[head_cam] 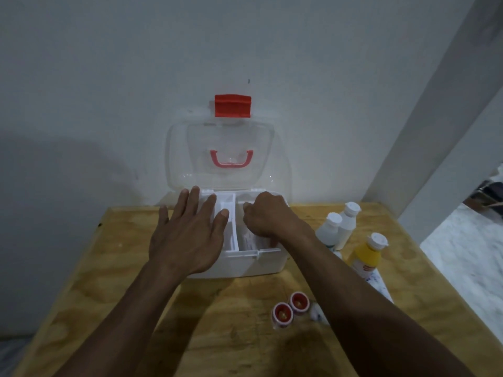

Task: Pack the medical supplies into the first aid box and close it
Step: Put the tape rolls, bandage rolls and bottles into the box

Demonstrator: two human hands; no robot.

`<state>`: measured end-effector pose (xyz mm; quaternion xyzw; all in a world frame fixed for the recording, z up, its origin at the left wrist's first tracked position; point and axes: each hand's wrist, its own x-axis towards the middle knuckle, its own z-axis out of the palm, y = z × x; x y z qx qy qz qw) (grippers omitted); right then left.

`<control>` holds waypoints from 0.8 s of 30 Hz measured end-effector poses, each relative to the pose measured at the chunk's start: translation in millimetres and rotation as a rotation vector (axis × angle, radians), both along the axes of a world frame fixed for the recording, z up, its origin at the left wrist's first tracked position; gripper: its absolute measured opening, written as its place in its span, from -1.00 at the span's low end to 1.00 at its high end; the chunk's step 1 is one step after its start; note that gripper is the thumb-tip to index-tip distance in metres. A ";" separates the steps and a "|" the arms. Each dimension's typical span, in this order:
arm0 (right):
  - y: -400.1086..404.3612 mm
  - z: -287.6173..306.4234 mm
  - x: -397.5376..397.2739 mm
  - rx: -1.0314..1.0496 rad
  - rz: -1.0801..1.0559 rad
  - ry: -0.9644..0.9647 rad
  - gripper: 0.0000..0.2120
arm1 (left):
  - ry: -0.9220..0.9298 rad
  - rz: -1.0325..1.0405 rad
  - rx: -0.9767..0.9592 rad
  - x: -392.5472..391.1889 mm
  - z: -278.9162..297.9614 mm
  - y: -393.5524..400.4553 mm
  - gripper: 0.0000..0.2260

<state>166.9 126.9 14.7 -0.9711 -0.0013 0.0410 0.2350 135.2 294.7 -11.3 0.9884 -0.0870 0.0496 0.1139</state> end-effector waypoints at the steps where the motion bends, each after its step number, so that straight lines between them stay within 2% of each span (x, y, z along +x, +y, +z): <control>1: 0.1 3.2 -1.4 -0.006 0.023 0.016 -0.78 | 0.002 0.001 -0.001 0.1 0.0 0.2 -0.35; 7: 2.6 12.8 -15.8 0.260 -0.043 0.112 -0.60 | 0.006 0.003 0.008 -1.4 0.0 -0.5 -0.35; 10: 6.9 15.0 -21.3 0.325 -0.050 0.129 -0.50 | 0.016 0.005 0.017 -1.4 0.5 -0.7 -0.34; 18: 16.2 17.1 -23.4 0.371 0.037 0.131 -0.56 | 0.017 0.002 0.043 1.1 -2.0 0.0 -0.35; 24: 16.6 11.3 -21.1 0.468 -0.019 0.170 -0.54 | 0.013 0.004 0.057 2.1 -3.3 -0.1 -0.36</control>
